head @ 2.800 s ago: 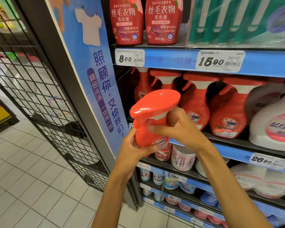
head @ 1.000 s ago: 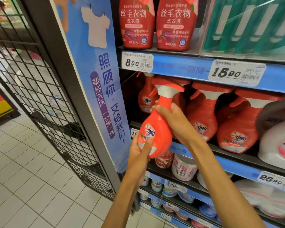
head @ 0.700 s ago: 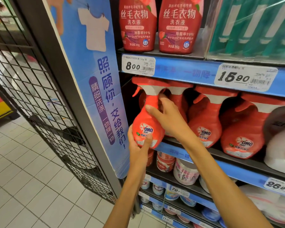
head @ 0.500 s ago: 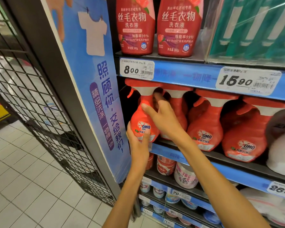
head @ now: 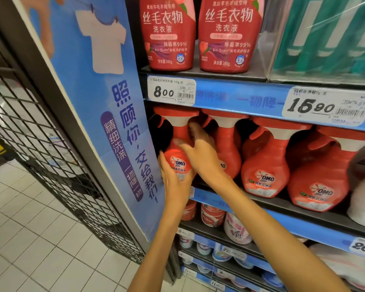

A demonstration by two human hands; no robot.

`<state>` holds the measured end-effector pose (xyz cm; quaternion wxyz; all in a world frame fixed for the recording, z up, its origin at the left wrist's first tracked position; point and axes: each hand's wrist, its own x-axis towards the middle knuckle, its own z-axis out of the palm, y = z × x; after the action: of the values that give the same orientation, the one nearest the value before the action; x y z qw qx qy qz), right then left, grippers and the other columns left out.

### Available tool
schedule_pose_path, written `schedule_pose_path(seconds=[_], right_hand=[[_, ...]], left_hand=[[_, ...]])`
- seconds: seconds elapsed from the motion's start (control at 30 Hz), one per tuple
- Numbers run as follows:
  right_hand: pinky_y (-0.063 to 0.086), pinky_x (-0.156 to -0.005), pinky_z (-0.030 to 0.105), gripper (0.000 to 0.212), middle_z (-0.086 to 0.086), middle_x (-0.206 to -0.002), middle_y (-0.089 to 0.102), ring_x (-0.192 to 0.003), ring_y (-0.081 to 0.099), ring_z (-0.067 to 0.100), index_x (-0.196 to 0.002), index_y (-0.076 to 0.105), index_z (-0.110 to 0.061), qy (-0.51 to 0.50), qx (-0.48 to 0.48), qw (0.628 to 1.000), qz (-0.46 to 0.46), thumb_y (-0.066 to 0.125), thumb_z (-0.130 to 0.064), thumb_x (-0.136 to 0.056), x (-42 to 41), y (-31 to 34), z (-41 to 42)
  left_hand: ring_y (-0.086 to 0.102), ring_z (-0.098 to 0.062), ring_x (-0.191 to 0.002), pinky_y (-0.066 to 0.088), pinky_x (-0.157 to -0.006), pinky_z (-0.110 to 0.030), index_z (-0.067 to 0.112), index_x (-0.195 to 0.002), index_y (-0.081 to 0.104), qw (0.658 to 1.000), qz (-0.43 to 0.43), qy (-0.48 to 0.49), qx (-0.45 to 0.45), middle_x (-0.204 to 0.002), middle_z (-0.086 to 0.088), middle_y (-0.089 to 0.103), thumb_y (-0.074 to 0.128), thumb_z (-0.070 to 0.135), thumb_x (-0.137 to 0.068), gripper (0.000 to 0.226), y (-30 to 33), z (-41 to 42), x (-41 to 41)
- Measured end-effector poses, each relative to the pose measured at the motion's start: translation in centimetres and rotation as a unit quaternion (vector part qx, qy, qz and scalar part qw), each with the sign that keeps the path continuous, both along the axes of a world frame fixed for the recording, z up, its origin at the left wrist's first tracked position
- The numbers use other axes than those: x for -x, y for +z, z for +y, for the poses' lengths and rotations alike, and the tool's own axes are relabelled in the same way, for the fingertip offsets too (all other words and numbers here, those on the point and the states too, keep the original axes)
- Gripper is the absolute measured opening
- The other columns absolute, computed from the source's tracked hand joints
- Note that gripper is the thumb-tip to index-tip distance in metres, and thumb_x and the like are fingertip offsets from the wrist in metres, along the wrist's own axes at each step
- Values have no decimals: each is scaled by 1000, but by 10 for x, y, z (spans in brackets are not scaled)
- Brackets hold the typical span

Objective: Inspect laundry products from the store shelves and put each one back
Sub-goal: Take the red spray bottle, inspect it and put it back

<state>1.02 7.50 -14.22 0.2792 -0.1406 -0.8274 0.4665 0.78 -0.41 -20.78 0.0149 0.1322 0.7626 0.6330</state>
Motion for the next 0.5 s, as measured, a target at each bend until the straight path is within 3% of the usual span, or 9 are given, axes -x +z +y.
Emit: schedule_pose_path(seconds=[0.13, 0.2, 0.27, 0.37, 0.43, 0.5], right_hand=[[42, -99, 37, 48, 16, -124, 58, -116, 53, 33, -131, 47, -6, -14, -49, 999, -2, 65, -20, -89, 0, 1, -2], [39, -97, 30, 50, 15, -128, 55, -117, 51, 31, -136, 44, -7, -23, -78, 997, -3, 61, -11, -89, -4, 0, -3], [41, -96, 29, 48, 15, -127, 57, -114, 54, 29, -134, 48, -5, -37, -74, 996, 17, 56, 0, -87, -13, -2, -3], [47, -84, 27, 32, 13, -108, 66, -94, 61, 21, -115, 62, 1, -72, -63, 993, 76, 53, 5, -86, -34, -7, -4], [39, -76, 19, 23, 14, -94, 67, -81, 54, 13, -104, 66, -1, -133, -112, 976, 129, 58, 6, -83, -50, -11, -1], [38, -80, 24, 19, 21, -91, 64, -85, 48, 15, -95, 65, 2, -201, -155, 956, 150, 60, 9, -78, -64, -15, 7]], left_hand=[[25, -32, -140, 28, -113, -46, 2, -149, 10, 999, 5, 9, 37, -151, -22, 22, 66, 13, -86, 85, 4, 6, 8], [27, -34, -138, 27, -113, -46, -1, -148, 14, 998, 18, 13, 57, -148, -24, 25, 63, 13, -88, 79, 4, 8, 11], [29, -34, -136, 25, -112, -37, 0, -147, 18, 996, 32, 18, 80, -145, -23, 29, 65, 15, -87, 78, 4, 8, 15], [26, -35, -135, 23, -109, -37, 1, -146, 19, 994, 34, 18, 103, -144, -23, 28, 71, 20, -82, 84, 5, 9, 20], [24, -35, -137, 22, -112, -40, 1, -147, 17, 994, 38, 19, 105, -145, -22, 26, 74, 23, -80, 91, 7, 10, 22], [21, -35, -139, 21, -114, -44, 3, -149, 13, 994, 45, 19, 102, -148, -20, 23, 76, 26, -78, 98, 10, 11, 22]])
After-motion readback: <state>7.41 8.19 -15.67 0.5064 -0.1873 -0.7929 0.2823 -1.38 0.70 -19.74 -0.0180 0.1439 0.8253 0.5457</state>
